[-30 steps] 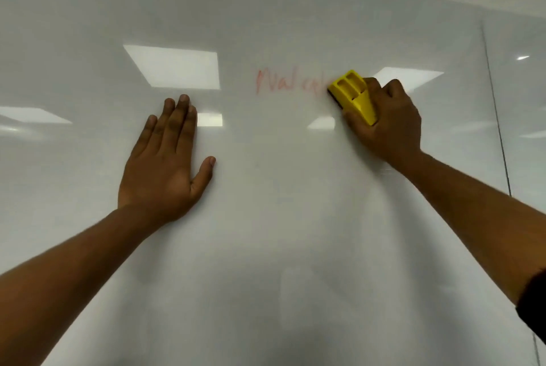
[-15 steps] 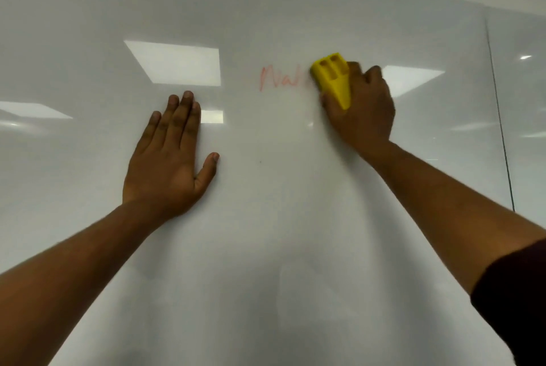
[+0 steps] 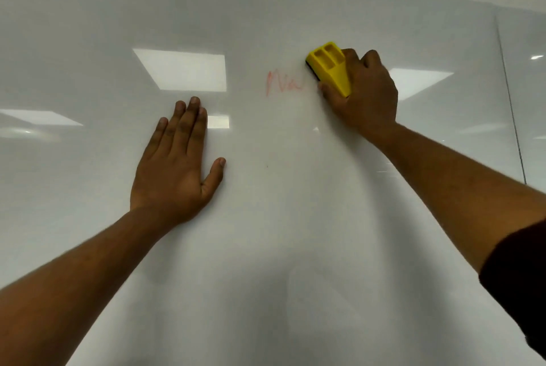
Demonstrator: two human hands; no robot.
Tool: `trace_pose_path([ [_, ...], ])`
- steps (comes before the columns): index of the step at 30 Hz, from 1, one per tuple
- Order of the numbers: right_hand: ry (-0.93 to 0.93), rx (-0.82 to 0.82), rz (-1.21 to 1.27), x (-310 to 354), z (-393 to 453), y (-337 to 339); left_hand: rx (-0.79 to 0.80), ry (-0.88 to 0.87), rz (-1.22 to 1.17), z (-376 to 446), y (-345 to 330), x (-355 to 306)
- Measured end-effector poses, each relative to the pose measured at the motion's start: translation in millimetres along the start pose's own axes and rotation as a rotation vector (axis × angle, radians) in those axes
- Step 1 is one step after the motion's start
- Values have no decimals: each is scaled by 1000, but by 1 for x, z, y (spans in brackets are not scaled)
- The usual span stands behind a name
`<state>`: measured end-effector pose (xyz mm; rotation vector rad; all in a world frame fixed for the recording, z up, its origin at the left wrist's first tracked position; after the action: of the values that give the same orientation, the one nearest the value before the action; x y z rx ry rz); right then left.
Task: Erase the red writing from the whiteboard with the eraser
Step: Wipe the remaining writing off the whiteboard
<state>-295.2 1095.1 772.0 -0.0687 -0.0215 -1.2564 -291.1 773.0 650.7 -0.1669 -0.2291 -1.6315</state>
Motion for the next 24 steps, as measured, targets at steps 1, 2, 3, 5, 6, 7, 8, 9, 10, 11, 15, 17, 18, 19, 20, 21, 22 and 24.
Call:
trace_pose_path([
  [1, -109, -26, 21, -4, 4, 0, 2, 4, 1, -1, 0, 0],
  [2, -179, -48, 35, 0, 3, -1, 2, 7, 3, -1, 0, 0],
  [3, -184, -59, 41, 9, -1, -3, 2, 8, 4, 0, 1, 0],
  [5, 12, -32, 32, 34, -10, -9, 3, 8, 1, 0, 2, -1],
  [6, 140, 6, 20, 43, -15, -11, -1, 7, -1, -1, 2, -2],
  [7, 226, 46, 6, 45, -15, -11, -3, 7, 0, -1, 2, -2],
  [8, 249, 68, -11, 41, -10, -11, -2, 9, 5, -1, 2, -2],
  [9, 212, 59, -22, 36, -2, -9, 1, 9, 8, 0, 3, -2],
  [10, 118, 28, -12, 29, 5, -6, 4, 8, 10, 0, 2, -2],
  [11, -9, -10, 19, 24, 10, -5, 6, 10, 9, -1, 2, -2],
  [15, -8, -44, 68, 57, -7, -14, 12, 13, -2, -1, 3, -2],
  [17, 208, 23, 37, 71, -14, -18, 9, 12, -2, -1, 3, -2],
  [18, 240, 45, 14, 68, -9, -18, 10, 15, -1, -1, 3, -2],
  [19, 204, 42, -1, 62, -1, -16, 13, 15, 1, 0, 3, -2],
  [20, 109, 20, 5, 55, 8, -14, 16, 14, 3, 0, 2, -2],
  [21, -26, -9, 39, 50, 13, -13, 17, 16, 3, -1, 2, -2],
  [22, -143, -38, 69, 51, 13, -13, 16, 19, 3, -1, 2, -2],
  [24, -146, -57, 94, 73, 0, -17, 13, 20, -2, -1, 3, -2],
])
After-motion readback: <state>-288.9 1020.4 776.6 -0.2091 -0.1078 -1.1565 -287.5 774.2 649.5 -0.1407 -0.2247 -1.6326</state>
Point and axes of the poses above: each hand's wrist, its own z-axis towards the middle knuckle, its own y-axis out of the back of the hand, x = y × z, the point moved 6 cm from there along z, towards the middle knuckle
